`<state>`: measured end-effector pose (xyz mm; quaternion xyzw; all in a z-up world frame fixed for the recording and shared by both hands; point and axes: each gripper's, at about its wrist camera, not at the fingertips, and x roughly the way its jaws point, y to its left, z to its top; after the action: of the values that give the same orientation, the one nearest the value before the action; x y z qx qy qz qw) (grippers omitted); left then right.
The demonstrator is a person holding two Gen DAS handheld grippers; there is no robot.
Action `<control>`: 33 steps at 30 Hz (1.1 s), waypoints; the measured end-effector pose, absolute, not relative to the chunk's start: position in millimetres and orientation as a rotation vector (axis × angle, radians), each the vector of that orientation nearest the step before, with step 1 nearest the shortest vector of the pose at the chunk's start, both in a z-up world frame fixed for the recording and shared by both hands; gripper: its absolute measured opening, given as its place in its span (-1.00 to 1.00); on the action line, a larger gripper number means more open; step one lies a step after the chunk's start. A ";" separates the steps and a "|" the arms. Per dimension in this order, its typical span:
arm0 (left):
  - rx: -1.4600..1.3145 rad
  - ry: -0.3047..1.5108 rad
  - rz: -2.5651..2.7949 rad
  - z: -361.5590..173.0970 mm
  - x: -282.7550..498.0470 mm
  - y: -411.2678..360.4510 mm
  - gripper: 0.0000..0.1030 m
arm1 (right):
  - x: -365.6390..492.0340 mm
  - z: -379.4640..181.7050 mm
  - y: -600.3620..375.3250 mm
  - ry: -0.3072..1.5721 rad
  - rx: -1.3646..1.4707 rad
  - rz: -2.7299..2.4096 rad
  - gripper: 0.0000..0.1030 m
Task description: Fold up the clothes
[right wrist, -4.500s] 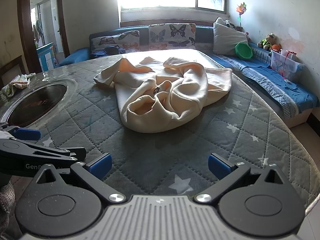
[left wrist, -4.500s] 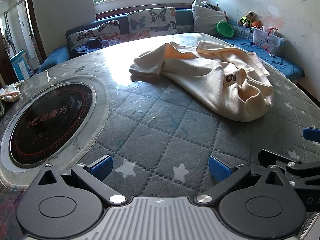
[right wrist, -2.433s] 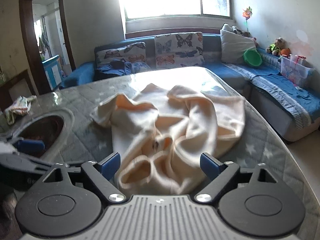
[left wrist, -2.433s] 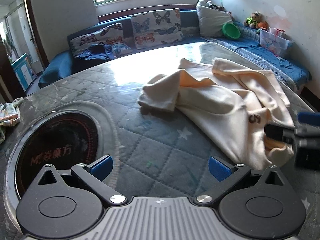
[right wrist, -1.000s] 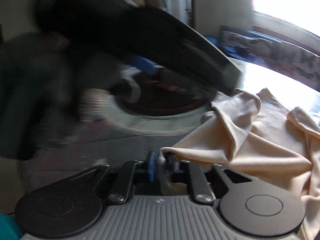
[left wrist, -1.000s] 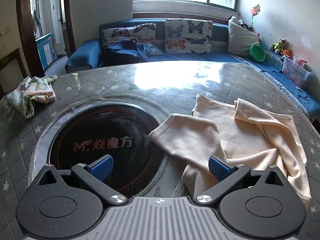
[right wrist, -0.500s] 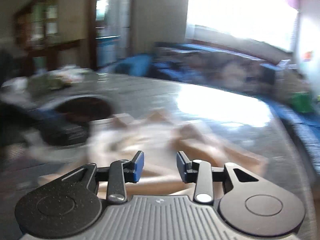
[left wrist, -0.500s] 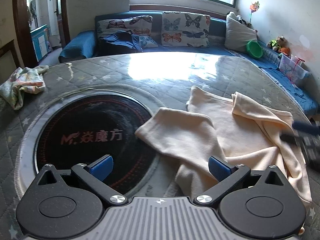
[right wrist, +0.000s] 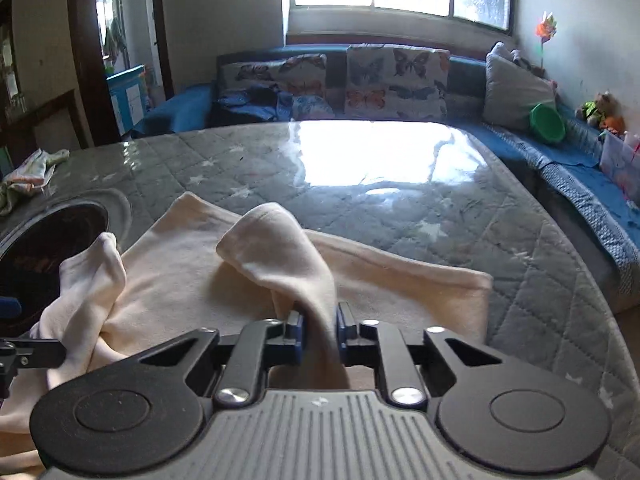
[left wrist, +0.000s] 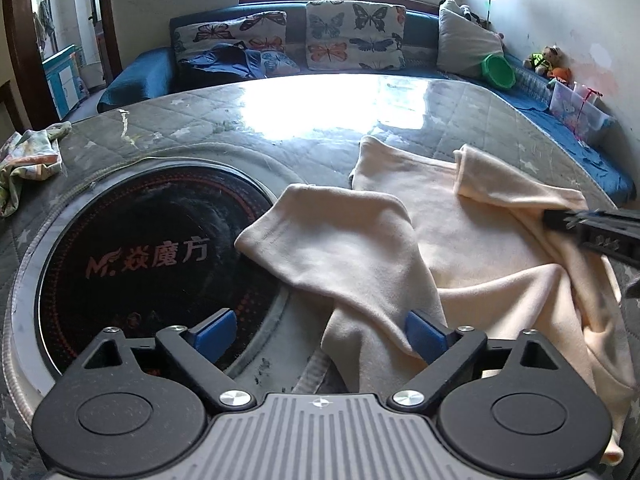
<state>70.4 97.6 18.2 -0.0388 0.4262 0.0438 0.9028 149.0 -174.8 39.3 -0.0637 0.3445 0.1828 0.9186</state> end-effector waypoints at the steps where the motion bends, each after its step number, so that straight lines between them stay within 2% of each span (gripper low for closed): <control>1: -0.079 0.881 0.088 17.7 70.2 96.9 0.75 | 147.6 42.3 -176.4 0.694 -0.140 0.366 -0.83; 9: -0.053 0.863 0.076 17.3 68.1 91.4 0.57 | 108.4 71.0 -236.5 0.606 -0.137 0.204 -0.85; 18: -0.028 0.836 0.037 18.9 63.7 82.7 0.12 | 49.8 48.6 -308.0 0.697 -0.055 -0.020 -0.81; 22: -0.013 0.827 0.025 19.9 59.3 81.2 -0.17 | 33.8 31.3 -318.9 0.766 -0.063 -0.083 -0.34; 24: -0.010 0.825 0.026 20.2 56.1 82.7 -0.21 | 26.8 35.8 -322.8 0.760 -0.057 -0.088 -0.29; 28: -0.006 0.821 0.035 20.1 48.3 87.2 -0.23 | 14.5 47.1 -329.2 0.744 -0.048 -0.088 -0.05; 33: -0.021 0.818 0.039 23.3 37.9 98.7 -0.18 | 7.3 64.4 -321.9 0.693 -0.064 -0.048 -0.01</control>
<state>37.9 98.7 23.3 -0.0103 0.3978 0.0192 0.9172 7.3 -321.9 64.4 -0.0311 0.3393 -0.0237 0.9399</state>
